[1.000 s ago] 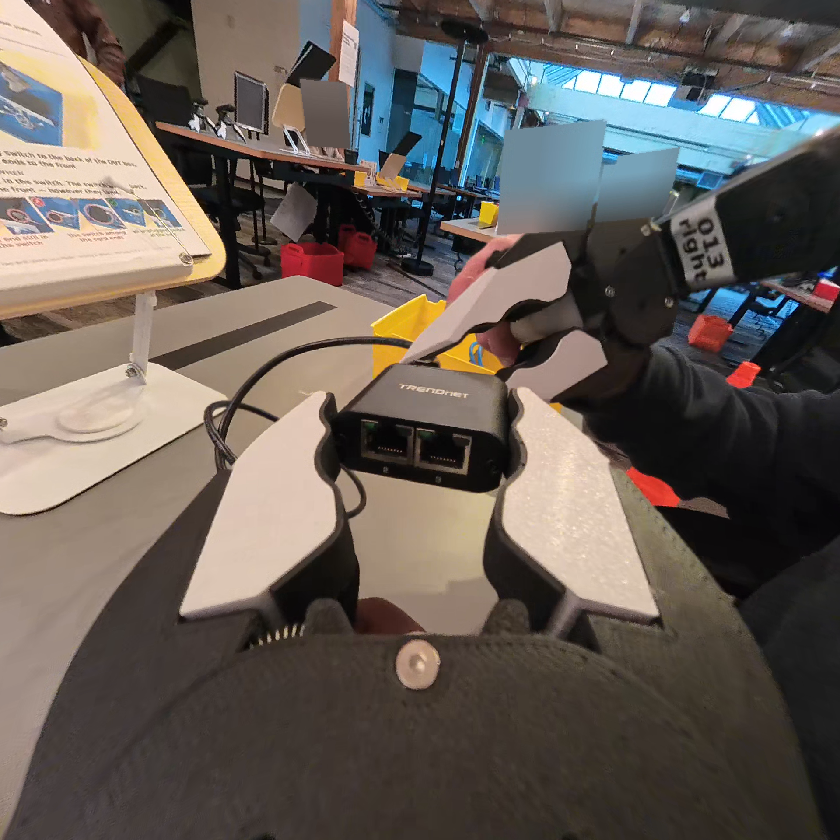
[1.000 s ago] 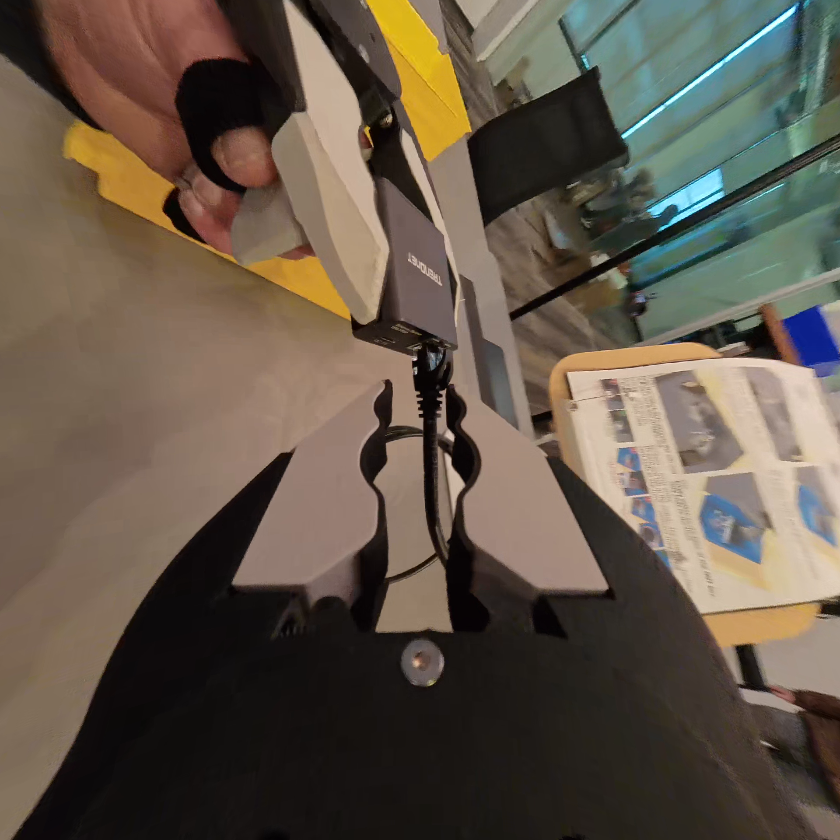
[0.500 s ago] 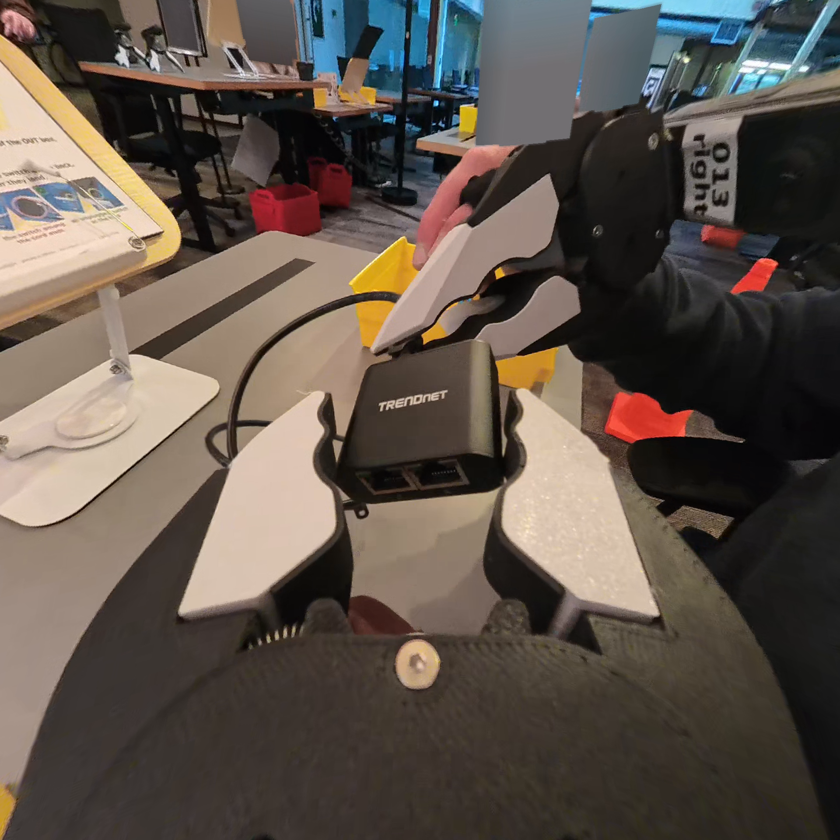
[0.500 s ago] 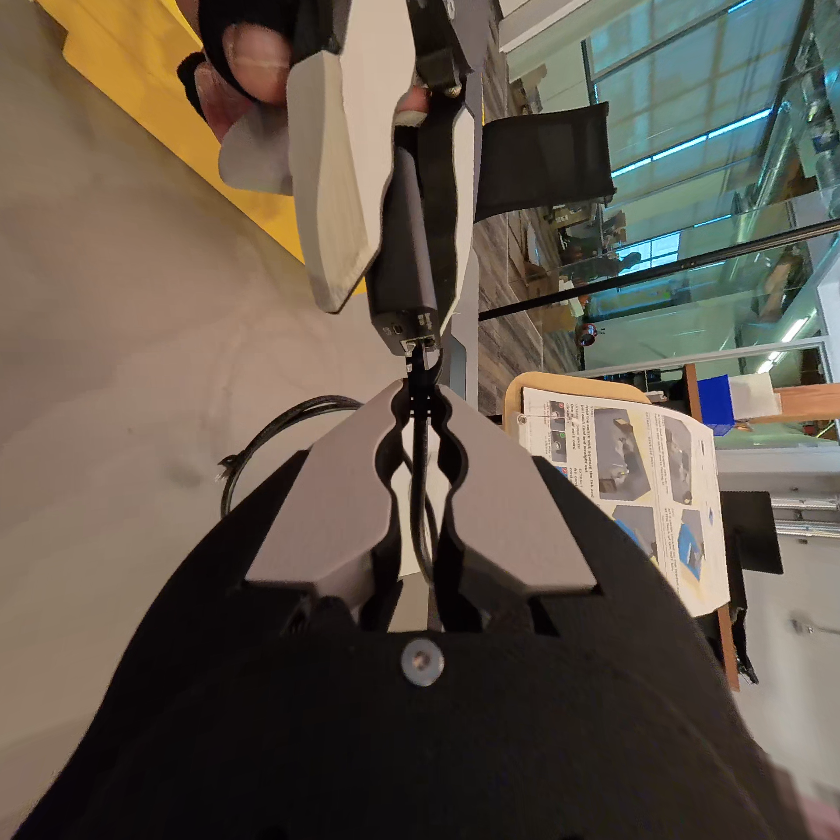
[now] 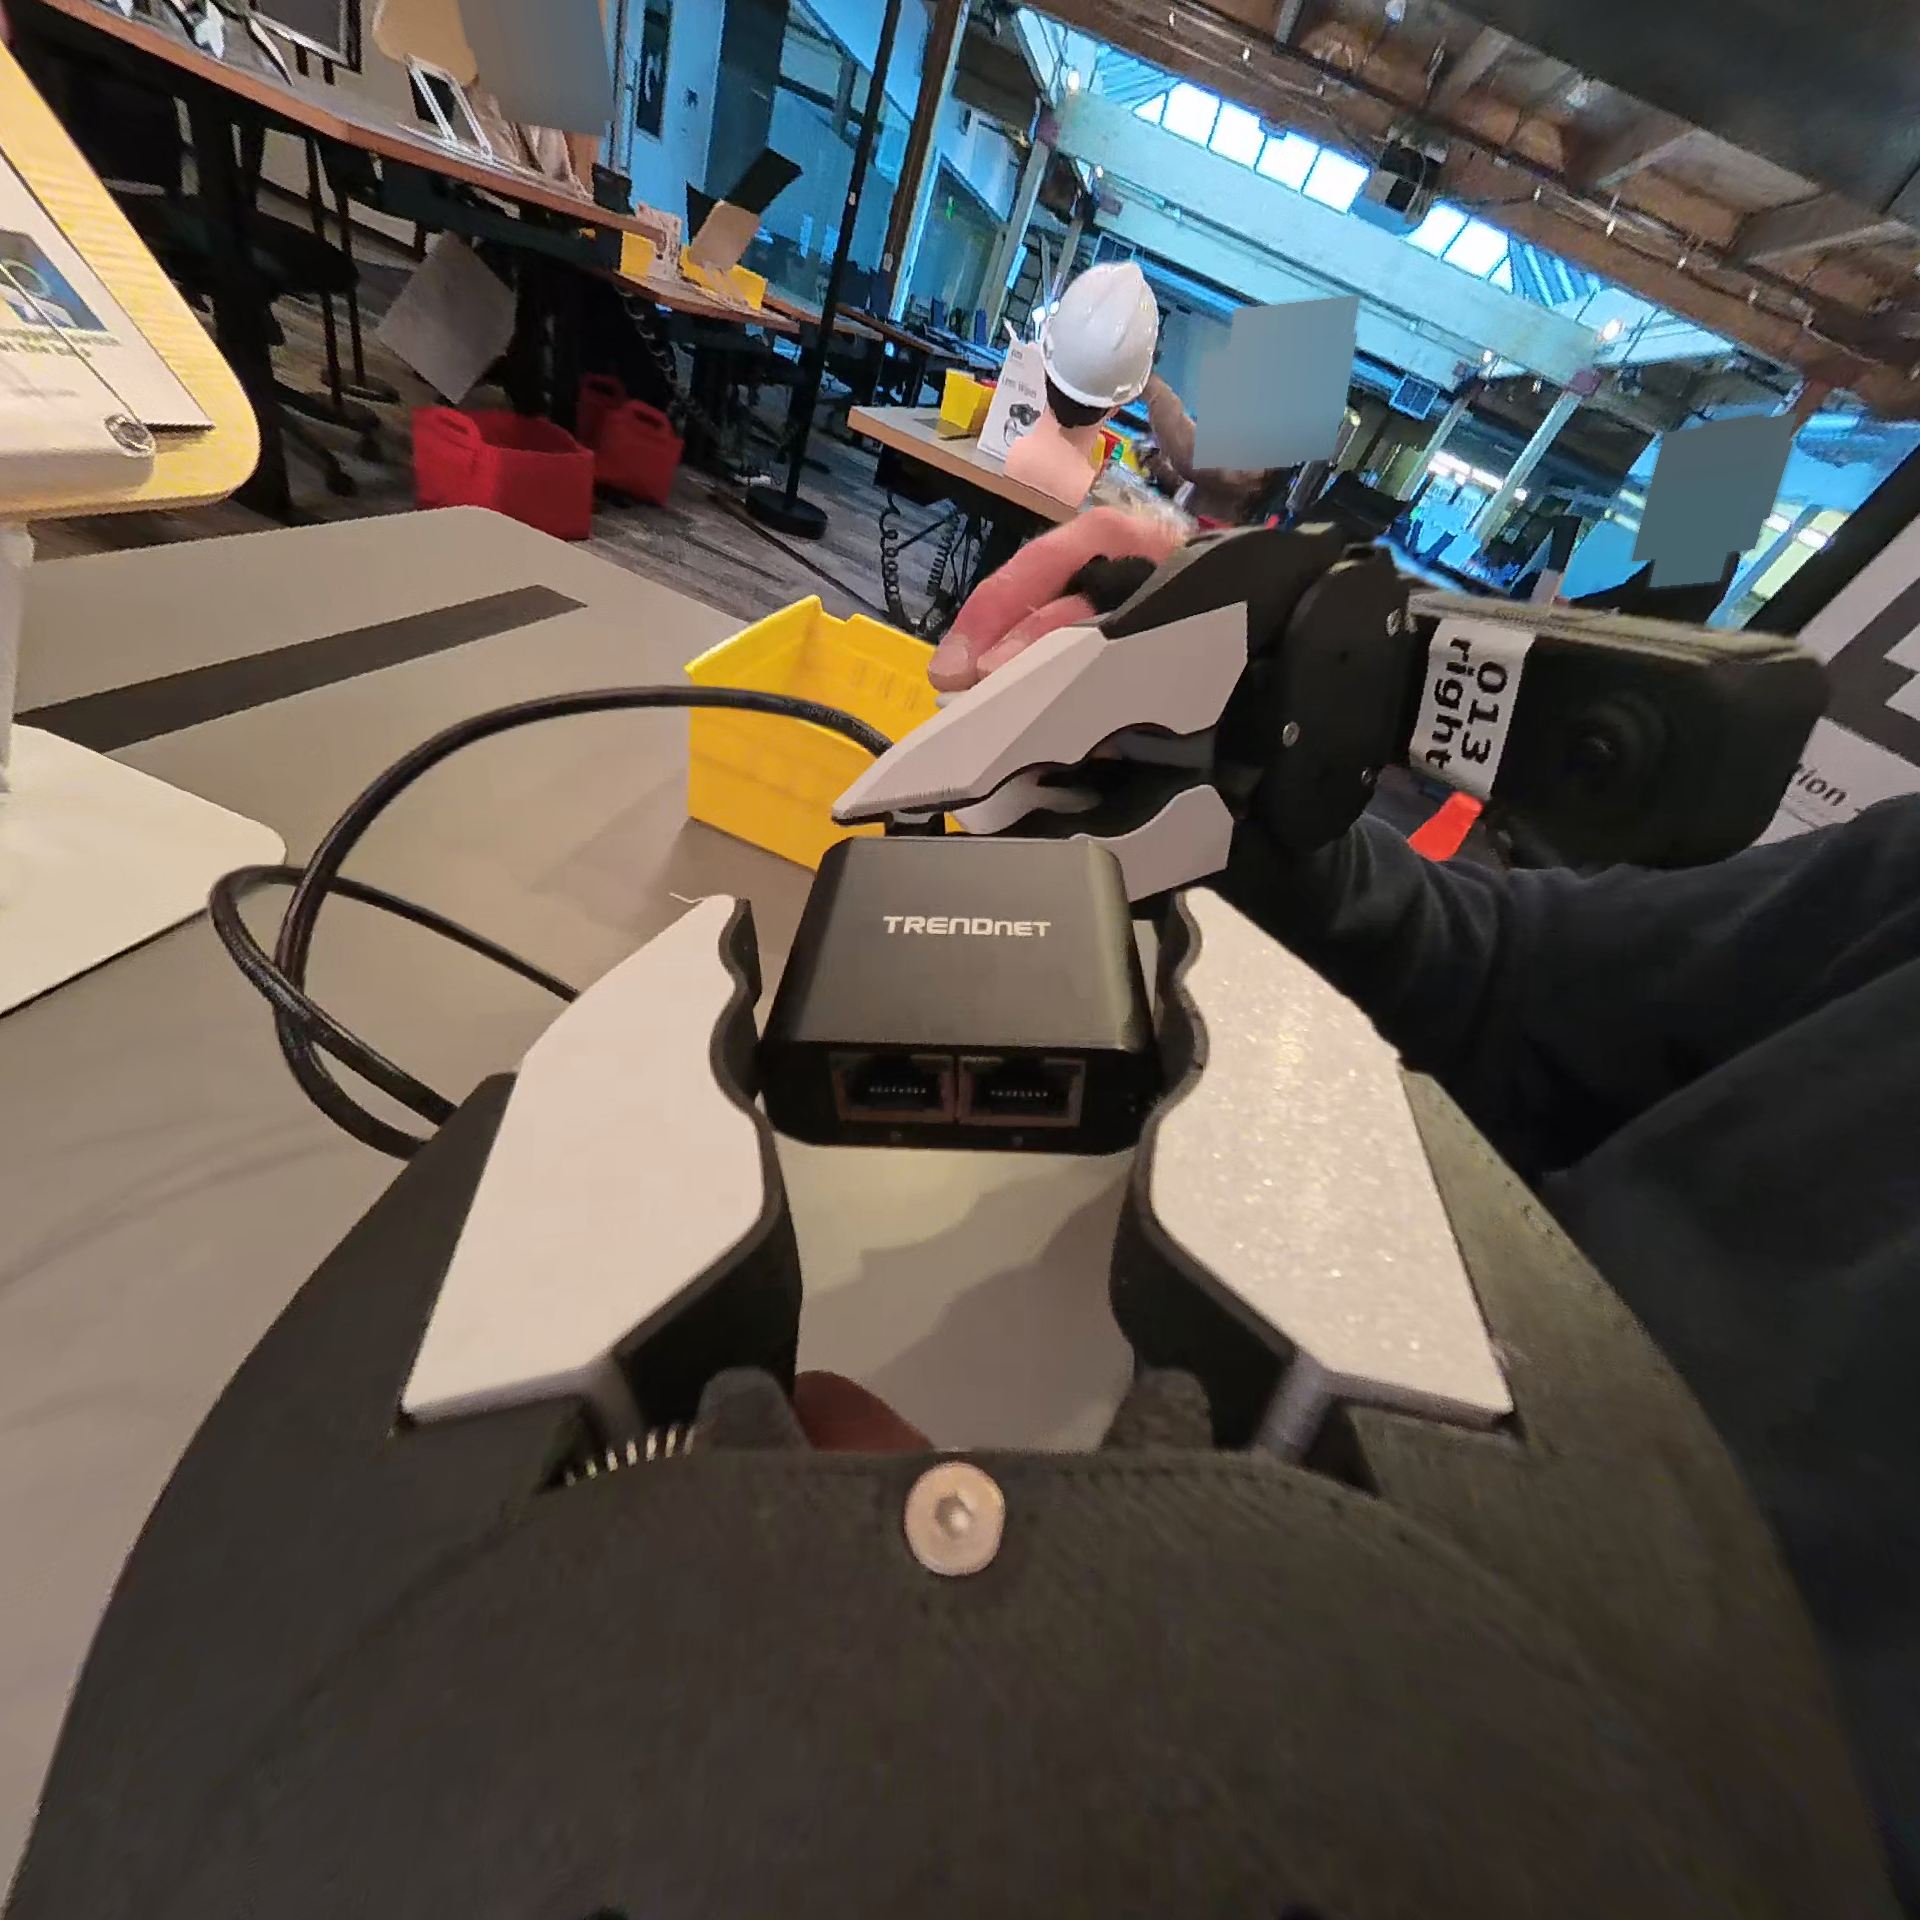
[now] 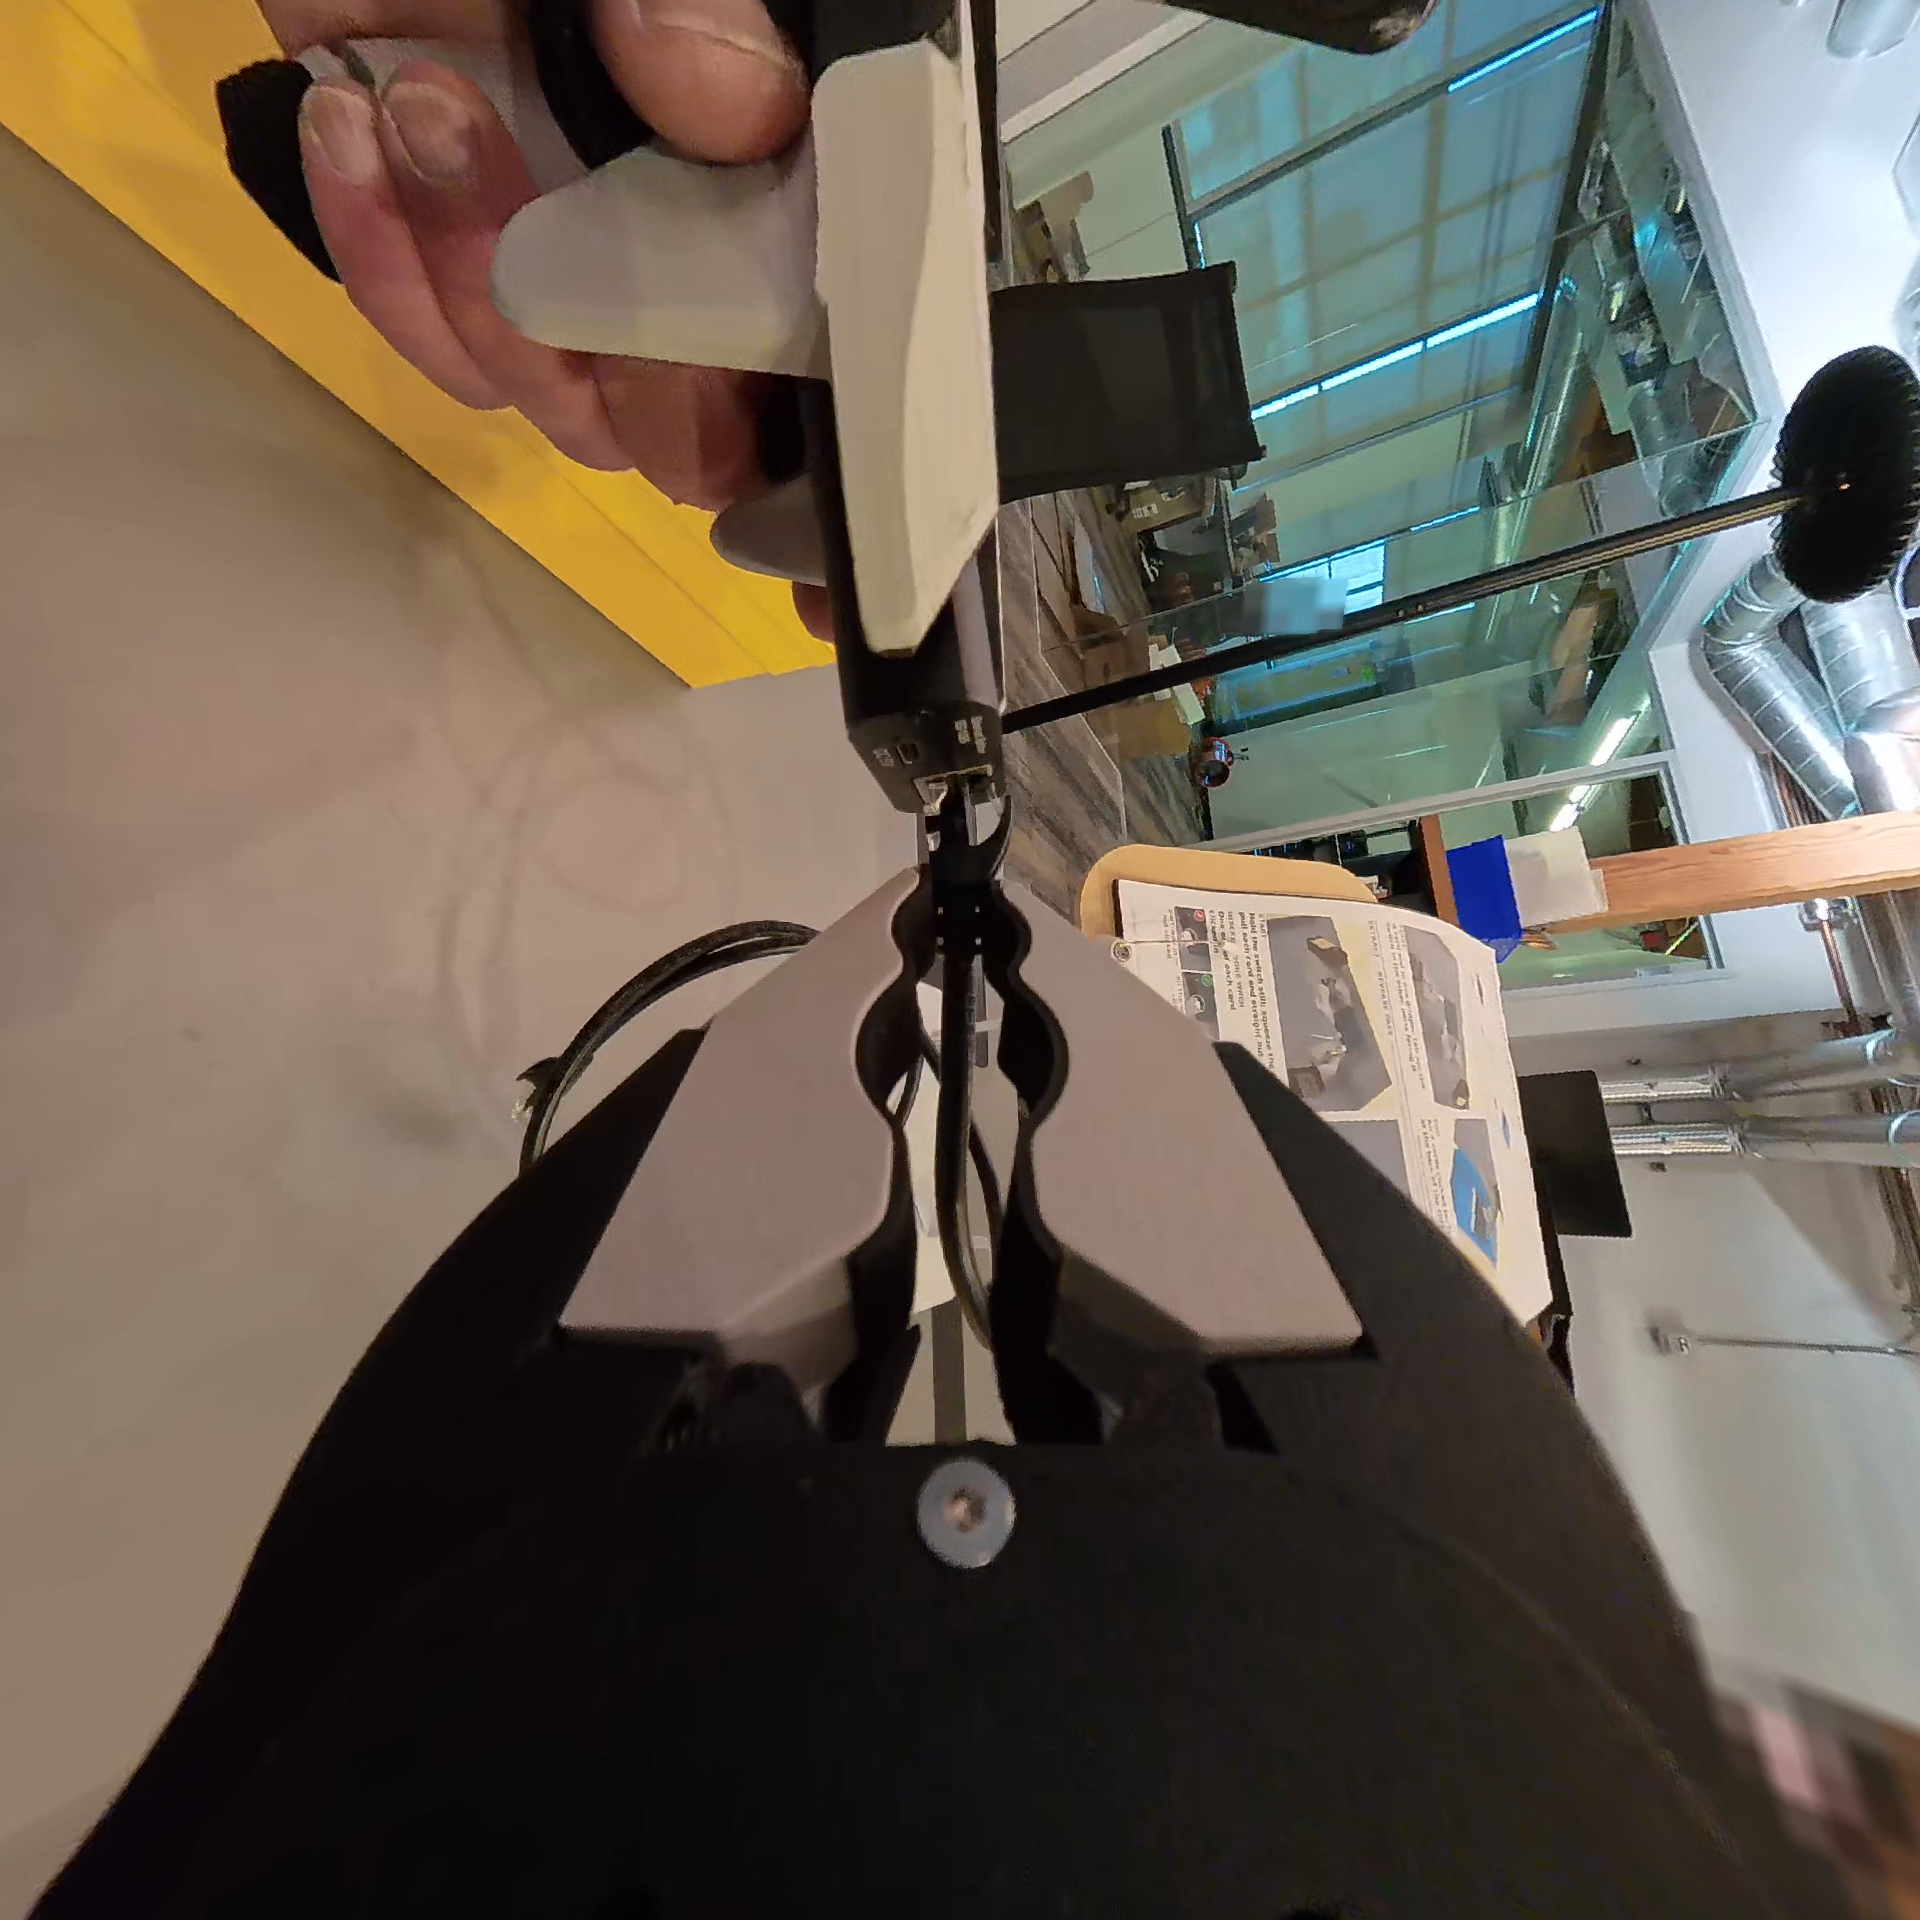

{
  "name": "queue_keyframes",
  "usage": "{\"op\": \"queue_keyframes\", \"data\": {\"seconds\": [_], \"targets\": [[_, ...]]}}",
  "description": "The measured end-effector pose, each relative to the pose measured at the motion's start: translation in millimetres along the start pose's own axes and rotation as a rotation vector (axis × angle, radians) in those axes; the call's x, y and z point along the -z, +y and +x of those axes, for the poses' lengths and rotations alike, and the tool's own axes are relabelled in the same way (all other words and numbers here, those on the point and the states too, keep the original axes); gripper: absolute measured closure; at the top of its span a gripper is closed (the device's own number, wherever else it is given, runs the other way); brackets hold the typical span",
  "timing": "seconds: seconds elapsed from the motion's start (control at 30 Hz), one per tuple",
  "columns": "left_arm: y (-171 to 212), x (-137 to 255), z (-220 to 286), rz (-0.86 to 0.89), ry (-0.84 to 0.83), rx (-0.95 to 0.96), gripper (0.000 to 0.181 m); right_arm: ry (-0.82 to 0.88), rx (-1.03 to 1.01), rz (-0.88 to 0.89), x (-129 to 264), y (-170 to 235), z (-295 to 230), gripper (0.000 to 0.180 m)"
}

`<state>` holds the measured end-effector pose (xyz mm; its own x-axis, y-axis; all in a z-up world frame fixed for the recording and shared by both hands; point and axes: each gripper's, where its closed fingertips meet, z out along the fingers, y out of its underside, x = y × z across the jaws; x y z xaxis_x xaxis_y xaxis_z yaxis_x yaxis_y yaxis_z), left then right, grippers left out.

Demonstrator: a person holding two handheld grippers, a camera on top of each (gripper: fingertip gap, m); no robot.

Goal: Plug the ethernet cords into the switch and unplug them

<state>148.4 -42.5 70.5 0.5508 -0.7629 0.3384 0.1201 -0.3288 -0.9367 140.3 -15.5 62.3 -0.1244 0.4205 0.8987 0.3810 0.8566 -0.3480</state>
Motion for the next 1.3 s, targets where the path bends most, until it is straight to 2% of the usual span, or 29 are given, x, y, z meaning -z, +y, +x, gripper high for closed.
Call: {"op": "queue_keyframes", "data": {"seconds": [0.03,0.3,0.4,0.47,0.87,1.13,1.3], "targets": [[3,-1,1,-0.019,0.0,-0.011,0.105,0.005,-0.012,0.007,0,-1,0,0.174],[-4,-1,1,0.027,-0.035,-0.053,0.107,0.046,-0.025,0.01,2,-4,6,0.173],[-1,-4,5,-0.004,-0.022,-0.051,0.097,0.036,-0.009,0.026,2,-8,5,0.173],[-3,-4,6,0.007,-0.021,-0.056,0.104,0.034,-0.003,0.02,1,-10,4,0.173],[-5,-2,4,0.016,-0.055,-0.084,0.106,0.026,-0.084,0.043,-1,-9,1,0.172],[-12,4,-5,0.069,-0.07,-0.028,0.106,-0.078,-0.356,0.118,4,-7,1,0.157],[-10,4,-3,0.077,-0.043,-0.035,0.106,-0.319,-0.689,0.226,7,-12,-3,0.149]]}}
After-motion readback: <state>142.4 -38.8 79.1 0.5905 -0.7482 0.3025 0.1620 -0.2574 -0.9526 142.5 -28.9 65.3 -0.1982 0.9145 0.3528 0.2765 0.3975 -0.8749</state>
